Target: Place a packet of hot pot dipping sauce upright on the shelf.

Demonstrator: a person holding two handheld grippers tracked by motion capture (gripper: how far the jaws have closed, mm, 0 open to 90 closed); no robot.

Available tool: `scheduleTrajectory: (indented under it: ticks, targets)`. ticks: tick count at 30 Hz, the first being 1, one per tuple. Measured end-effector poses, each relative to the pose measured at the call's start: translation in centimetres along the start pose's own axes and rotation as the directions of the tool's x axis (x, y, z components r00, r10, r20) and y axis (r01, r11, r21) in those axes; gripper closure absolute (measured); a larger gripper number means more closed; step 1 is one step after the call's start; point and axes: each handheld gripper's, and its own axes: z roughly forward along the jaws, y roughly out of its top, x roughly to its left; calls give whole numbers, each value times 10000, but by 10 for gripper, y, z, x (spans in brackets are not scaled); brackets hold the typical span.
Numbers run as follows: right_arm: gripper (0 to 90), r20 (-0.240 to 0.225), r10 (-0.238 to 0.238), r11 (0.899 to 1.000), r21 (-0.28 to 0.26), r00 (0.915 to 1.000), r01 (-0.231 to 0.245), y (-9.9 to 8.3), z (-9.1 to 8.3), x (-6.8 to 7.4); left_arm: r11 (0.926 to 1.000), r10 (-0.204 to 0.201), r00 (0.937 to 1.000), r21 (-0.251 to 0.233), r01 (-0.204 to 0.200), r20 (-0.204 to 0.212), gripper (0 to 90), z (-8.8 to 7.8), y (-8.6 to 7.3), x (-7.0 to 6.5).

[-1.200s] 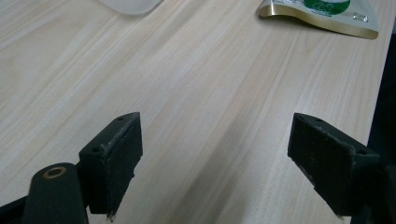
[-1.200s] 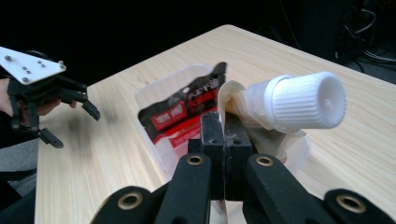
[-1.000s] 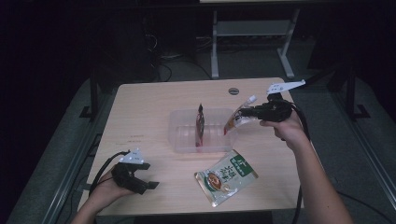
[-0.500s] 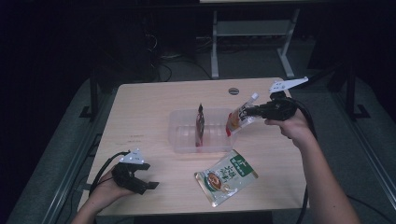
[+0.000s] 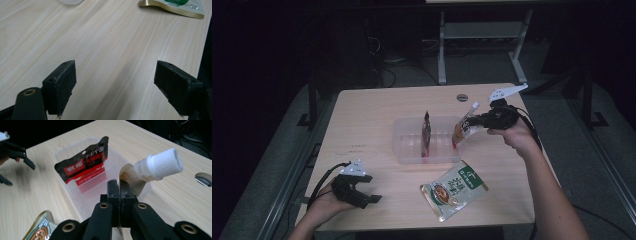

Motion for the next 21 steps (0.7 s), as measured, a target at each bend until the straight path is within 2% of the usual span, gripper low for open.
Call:
scheduleTrajectory:
  ticks: [3,7,12,21]
  targets:
    - [889,-108,199,9996,-212,9997,-201,-4,4,-3,9999,104,9999,68,-104,12,175,0,0,0]
    - [888,-220,387,9988,-282,9990,-393,-9,10,-5,10000,-38,10000,-20,38,44,175,1,0,-1]
    - [887,-261,474,9986,-206,9985,-479,-11,17,-6,10000,-3,10000,-13,3,45,175,2,0,-1]
    - [880,-147,529,9983,234,9985,-525,-15,35,-6,9999,80,10000,73,-80,52,175,2,0,-1]
